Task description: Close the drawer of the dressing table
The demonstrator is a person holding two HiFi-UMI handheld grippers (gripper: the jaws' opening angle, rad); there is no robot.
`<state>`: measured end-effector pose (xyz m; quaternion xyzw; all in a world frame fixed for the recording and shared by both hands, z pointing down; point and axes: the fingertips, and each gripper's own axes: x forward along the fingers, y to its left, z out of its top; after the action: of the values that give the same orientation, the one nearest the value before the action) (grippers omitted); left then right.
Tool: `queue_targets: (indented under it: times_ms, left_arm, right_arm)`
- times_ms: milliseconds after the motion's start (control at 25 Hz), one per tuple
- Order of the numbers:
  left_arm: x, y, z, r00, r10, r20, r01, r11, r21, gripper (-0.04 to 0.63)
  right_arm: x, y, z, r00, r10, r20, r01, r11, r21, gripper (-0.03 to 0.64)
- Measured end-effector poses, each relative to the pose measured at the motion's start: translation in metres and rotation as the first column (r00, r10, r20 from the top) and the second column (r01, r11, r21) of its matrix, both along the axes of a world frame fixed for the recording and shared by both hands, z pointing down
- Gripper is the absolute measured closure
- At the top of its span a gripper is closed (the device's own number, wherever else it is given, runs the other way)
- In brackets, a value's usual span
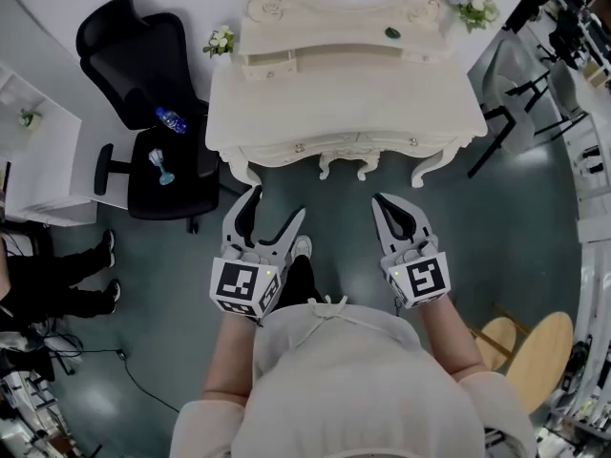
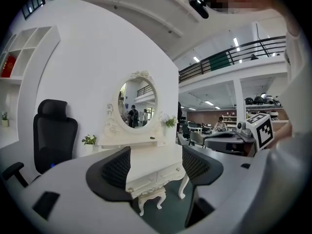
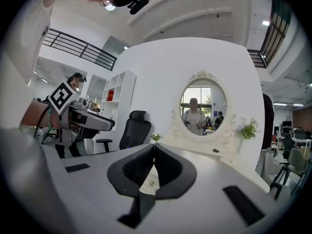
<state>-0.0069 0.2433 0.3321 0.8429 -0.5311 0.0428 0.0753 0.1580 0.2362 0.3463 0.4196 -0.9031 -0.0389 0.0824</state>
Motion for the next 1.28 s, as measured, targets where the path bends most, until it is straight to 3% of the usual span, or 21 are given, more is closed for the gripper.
queue_targets:
  times_ms: [560,760,1080,1280]
  left_arm:
    - [-0.108,-0.173,0.004,0.999,0.039,-0.011,-0.04,0.999,-0.035,0.247]
    - [-0.112,-0.206,0.017,0.999,0.05,-0.008,-0.05,0.997,-0.061,0.248]
    - [-0.115,-0.263,0.05,1.0,0.0,0.03,0.003,0.993,-0.118,0.247]
    - [-0.117,-0.31,0.065,0.997,-0.067,0.049,0.073,0.986,-0.147,0.249]
  right_arm:
    - [-0.117,-0.174,-0.01,0.998,0.06,0.012,-0.06,0.998,-0.028,0.611]
    - [-0.139,-0.215,-0.008,0.999,0.039,0.007,-0.038,0.999,-0.029,0.61]
    - [-0.148,-0.276,0.015,1.0,-0.013,0.019,0.014,0.998,-0.054,0.611]
    - [-0.148,-0.329,0.032,0.999,-0.046,-0.006,0.045,0.99,-0.13,0.611]
